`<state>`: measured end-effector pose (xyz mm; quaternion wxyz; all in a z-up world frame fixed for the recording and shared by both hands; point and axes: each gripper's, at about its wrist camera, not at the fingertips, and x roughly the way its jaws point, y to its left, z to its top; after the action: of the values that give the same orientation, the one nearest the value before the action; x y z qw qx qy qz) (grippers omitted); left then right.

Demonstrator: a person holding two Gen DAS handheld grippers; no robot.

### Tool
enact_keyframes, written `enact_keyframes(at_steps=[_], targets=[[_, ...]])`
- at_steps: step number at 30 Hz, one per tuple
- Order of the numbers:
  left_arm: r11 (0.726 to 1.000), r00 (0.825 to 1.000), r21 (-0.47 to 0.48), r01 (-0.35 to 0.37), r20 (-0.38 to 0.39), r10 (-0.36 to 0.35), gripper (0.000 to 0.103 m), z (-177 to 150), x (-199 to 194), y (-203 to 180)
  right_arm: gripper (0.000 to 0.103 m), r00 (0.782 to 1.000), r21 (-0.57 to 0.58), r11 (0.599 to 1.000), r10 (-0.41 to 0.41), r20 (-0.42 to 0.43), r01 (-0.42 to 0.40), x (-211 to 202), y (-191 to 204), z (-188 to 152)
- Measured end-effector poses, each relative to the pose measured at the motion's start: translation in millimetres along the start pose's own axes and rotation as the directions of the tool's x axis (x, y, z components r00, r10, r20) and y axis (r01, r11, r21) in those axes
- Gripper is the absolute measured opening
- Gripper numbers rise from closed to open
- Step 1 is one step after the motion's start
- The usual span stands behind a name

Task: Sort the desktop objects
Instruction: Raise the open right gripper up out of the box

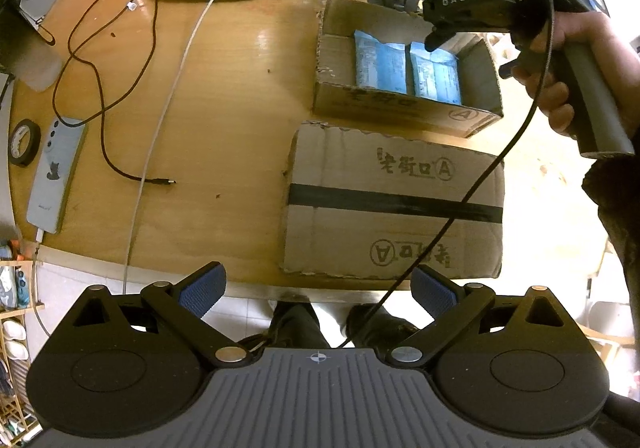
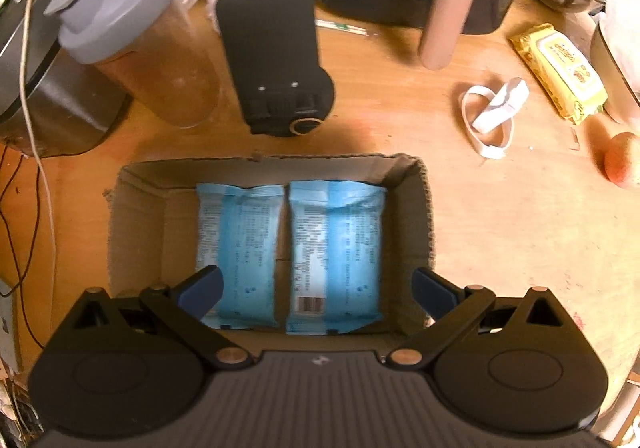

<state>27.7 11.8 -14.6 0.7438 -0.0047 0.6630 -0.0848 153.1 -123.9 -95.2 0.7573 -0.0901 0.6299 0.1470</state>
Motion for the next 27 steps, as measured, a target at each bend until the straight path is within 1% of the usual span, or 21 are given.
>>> enact_keyframes(at_steps=[14, 27], targets=[[1.0, 1.0, 0.023, 0.005, -0.004, -0.005, 0.101, 3.0, 3.8, -15.1, 0.103, 1.0, 0.057, 0.998, -0.025, -0.004, 0.025, 1.2, -43.4, 7.3], [0.999, 1.0, 0.033, 0.006, -0.008, -0.006, 0.101, 5.1, 6.4, -21.1, 0.103, 0.999, 0.075, 0.997, -0.031, -0.011, 0.032, 3.2, -53.3, 8.7]])
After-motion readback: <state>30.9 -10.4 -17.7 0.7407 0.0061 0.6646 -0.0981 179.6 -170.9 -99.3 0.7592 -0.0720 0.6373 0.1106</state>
